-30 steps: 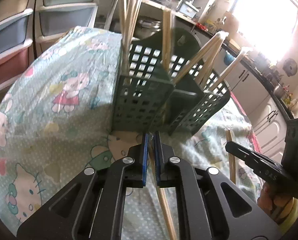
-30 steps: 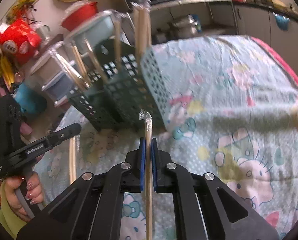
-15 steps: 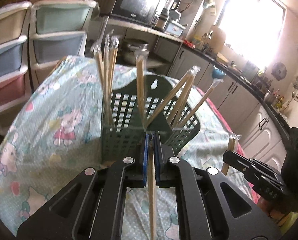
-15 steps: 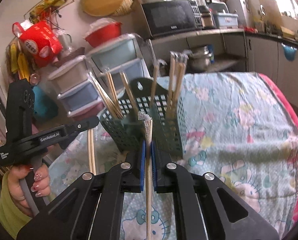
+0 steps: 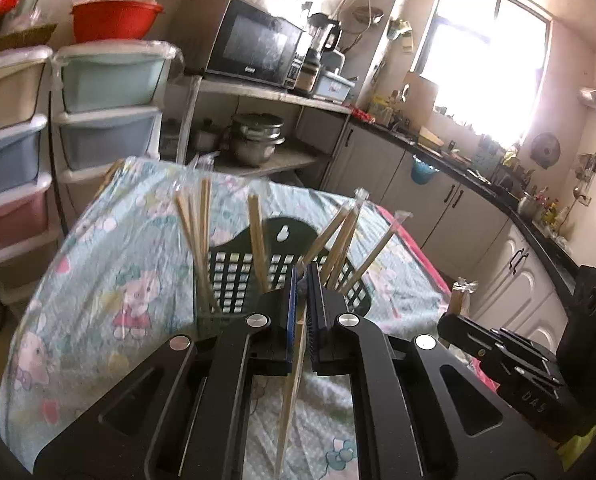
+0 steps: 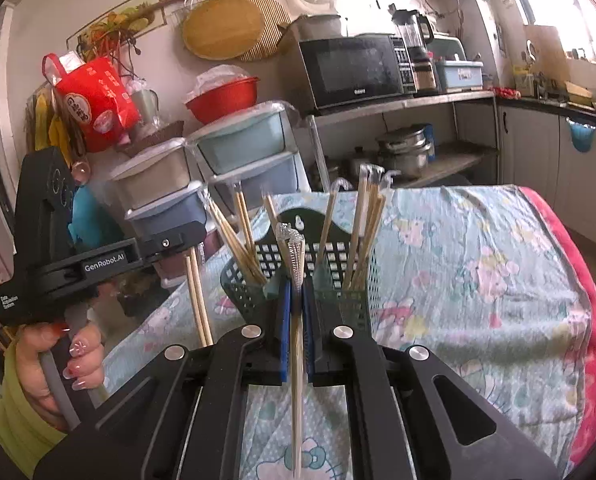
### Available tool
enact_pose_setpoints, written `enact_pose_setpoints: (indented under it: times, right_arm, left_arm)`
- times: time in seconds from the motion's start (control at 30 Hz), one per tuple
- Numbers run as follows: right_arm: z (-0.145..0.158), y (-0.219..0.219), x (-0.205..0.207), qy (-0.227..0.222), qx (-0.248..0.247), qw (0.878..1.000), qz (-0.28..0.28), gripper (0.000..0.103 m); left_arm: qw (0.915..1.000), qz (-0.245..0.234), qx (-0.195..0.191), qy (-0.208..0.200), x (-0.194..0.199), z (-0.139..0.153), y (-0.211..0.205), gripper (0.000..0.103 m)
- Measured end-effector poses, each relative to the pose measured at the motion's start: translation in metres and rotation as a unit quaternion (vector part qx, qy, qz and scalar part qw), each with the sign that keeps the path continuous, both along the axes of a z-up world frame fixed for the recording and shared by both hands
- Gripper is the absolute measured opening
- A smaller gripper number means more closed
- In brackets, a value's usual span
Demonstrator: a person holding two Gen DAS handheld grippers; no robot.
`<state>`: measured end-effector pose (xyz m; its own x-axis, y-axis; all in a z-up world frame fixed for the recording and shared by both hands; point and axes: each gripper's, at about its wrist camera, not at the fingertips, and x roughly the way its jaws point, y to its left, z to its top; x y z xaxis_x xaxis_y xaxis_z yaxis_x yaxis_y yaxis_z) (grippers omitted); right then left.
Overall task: Organize utensils
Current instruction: 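Carry the right tool's chopstick over the caddy while the left tool carries its own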
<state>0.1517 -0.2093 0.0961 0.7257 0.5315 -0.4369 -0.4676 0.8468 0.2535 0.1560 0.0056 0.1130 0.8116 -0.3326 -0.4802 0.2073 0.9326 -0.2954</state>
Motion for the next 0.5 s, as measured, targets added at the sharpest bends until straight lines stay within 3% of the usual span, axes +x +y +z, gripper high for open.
enact_pose_setpoints:
  times: [0.5]
  right_arm:
    - [0.028, 0.003, 0.01, -0.04, 0.01, 0.999, -0.011, 0.006]
  left_arm:
    - [0.9988, -0.02, 0.012, -0.042, 0.009, 0.036, -0.019, 0.003]
